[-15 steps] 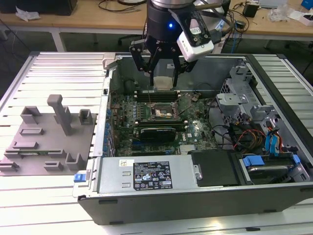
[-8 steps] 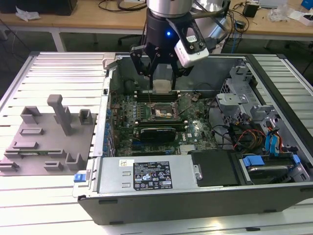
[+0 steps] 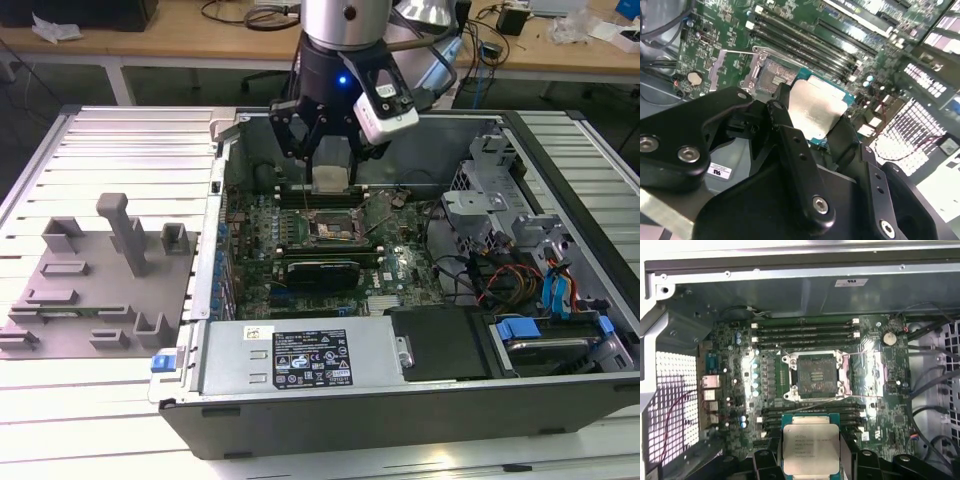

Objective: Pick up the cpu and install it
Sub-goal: 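Pick up the cpu and move it towards the insertion slot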

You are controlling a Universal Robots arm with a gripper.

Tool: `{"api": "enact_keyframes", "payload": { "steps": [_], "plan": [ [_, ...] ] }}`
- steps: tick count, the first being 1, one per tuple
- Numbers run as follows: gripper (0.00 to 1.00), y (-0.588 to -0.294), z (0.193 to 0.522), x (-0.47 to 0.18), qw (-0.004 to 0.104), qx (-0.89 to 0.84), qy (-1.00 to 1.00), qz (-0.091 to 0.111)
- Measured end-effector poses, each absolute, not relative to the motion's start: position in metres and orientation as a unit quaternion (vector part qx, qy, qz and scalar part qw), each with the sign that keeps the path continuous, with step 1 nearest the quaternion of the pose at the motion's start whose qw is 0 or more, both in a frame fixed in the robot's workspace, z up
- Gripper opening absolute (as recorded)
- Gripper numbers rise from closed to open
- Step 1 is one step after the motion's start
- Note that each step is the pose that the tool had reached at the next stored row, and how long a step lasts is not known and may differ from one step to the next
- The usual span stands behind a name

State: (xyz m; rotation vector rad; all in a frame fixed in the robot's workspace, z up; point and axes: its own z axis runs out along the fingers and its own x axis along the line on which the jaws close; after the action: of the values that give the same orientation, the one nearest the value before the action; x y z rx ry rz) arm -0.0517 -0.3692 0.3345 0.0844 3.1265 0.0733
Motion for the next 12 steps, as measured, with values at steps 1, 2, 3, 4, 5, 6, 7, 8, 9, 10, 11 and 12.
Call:
{"api": "enact_keyframes", "payload": {
  "steps": [1, 2, 3, 4, 5, 6, 7, 8, 9, 10, 11, 12],
  "plan": [
    [0.55, -0.367, 0.333, -0.051, 0.006, 0.027, 0.999, 0.023],
    [0.55, -0.365, 0.331, -0.050, 0.006, 0.027, 0.999, 0.023],
    [0.55, -0.364, 0.329, -0.049, 0.006, 0.027, 0.999, 0.023],
    [0.55, -0.363, 0.328, -0.048, 0.006, 0.027, 0.999, 0.023],
    [0.55, -0.361, 0.325, -0.047, 0.005, 0.027, 0.999, 0.023],
    [0.55, -0.360, 0.324, -0.046, 0.005, 0.027, 0.999, 0.023],
    [0.55, -0.359, 0.322, -0.045, 0.005, 0.027, 0.999, 0.023],
    [0.55, -0.357, 0.319, -0.045, 0.005, 0.027, 0.999, 0.023],
    [0.55, -0.356, 0.318, -0.044, 0.005, 0.027, 0.999, 0.023],
    [0.55, -0.355, 0.316, -0.043, 0.004, 0.027, 0.999, 0.023],
    [0.55, -0.354, 0.315, -0.043, 0.004, 0.027, 0.999, 0.023],
    [0.55, -0.352, 0.312, -0.042, 0.004, 0.027, 0.999, 0.023]
  ]
}}
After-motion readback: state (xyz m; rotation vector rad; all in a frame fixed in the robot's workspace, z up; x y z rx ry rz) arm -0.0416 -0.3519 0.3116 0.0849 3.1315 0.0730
